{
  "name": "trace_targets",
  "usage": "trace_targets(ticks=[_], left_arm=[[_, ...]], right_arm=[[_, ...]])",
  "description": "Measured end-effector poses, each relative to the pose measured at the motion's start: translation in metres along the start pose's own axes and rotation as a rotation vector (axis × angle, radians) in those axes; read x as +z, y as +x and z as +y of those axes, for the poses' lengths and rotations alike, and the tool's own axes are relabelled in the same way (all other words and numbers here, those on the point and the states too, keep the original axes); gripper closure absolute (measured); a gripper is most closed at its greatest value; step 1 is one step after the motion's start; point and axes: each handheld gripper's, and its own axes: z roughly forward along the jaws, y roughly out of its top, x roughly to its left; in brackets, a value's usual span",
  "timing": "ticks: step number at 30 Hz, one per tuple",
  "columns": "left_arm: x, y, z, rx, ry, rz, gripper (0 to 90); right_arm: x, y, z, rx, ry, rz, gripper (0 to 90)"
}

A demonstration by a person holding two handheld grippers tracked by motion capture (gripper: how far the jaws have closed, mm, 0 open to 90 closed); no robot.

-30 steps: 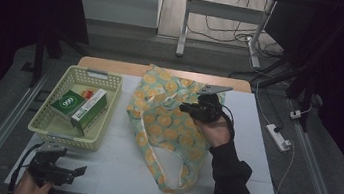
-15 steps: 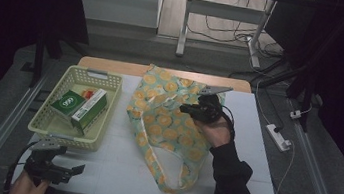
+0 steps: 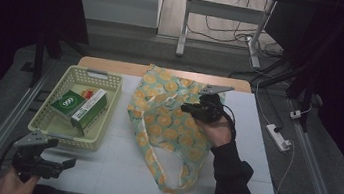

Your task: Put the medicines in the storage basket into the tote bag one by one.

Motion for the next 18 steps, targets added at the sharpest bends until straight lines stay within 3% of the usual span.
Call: trace_targets(ticks=[13,18], left_arm=[[-0.009,0.019,0.014,-0.016,-0.072,0.046,0.0],[-0.009,0.028,0.023,-0.032,-0.075,0.079,0.0]], right_arm=[[-0.001,-0.001,0.000,0.005,-0.005,0.000,89.5],[0.000,0.000,0.000,0.002,-0.006,0.000,89.5]])
